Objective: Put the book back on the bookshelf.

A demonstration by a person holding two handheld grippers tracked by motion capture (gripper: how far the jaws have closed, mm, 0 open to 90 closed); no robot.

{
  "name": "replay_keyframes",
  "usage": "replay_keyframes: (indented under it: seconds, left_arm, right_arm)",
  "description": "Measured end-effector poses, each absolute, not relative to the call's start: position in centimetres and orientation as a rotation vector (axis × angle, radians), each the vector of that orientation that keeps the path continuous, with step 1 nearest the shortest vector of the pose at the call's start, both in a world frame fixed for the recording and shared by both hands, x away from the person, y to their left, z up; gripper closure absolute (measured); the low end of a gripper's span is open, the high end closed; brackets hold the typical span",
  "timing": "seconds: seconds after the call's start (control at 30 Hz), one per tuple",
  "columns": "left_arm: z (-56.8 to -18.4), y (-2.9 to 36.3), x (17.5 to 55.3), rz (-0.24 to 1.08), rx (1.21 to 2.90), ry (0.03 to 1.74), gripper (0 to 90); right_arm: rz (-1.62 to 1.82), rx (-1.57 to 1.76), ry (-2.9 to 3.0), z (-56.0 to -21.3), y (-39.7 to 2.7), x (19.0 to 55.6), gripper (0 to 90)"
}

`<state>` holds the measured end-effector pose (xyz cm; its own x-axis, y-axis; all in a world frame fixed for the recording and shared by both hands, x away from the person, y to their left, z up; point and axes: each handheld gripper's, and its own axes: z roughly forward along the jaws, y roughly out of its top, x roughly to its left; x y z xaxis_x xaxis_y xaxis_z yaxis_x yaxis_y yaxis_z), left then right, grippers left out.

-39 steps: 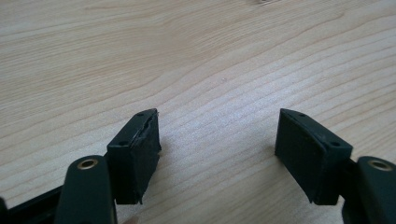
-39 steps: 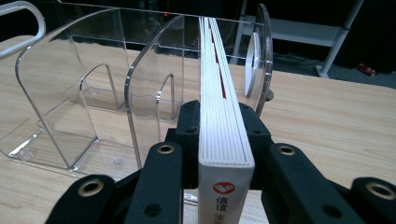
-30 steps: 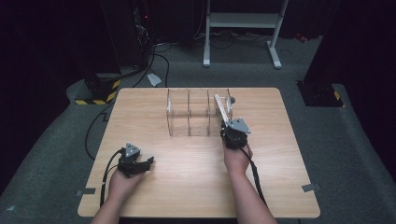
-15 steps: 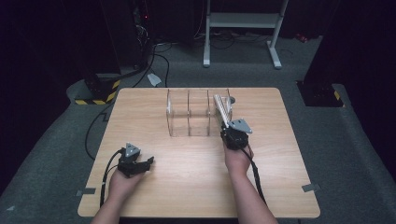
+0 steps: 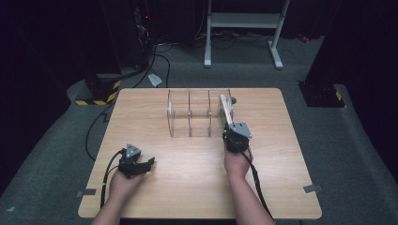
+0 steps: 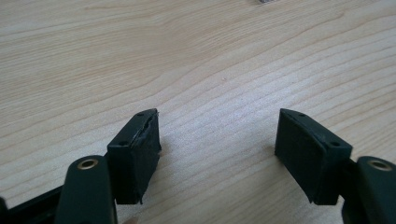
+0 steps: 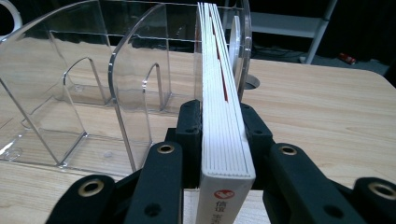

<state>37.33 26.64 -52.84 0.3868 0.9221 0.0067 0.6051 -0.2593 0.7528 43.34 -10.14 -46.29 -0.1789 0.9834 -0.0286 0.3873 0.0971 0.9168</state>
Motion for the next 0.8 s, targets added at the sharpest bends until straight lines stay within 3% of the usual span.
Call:
replay_keyframes:
  seconds: [0.37, 0.8]
  left_arm:
    - [-52.8, 26.7, 37.3, 0.602, 1.979, 1.305, 30.8]
    - [-52.8, 26.7, 37.3, 0.600, 1.976, 1.307, 30.9]
  right_arm:
    - [1.102, 1.352, 1.707, -46.7, -11.0, 42.0, 61.5]
    - [1.188, 1.363, 1.767, -47.5, -12.2, 40.3, 69.8]
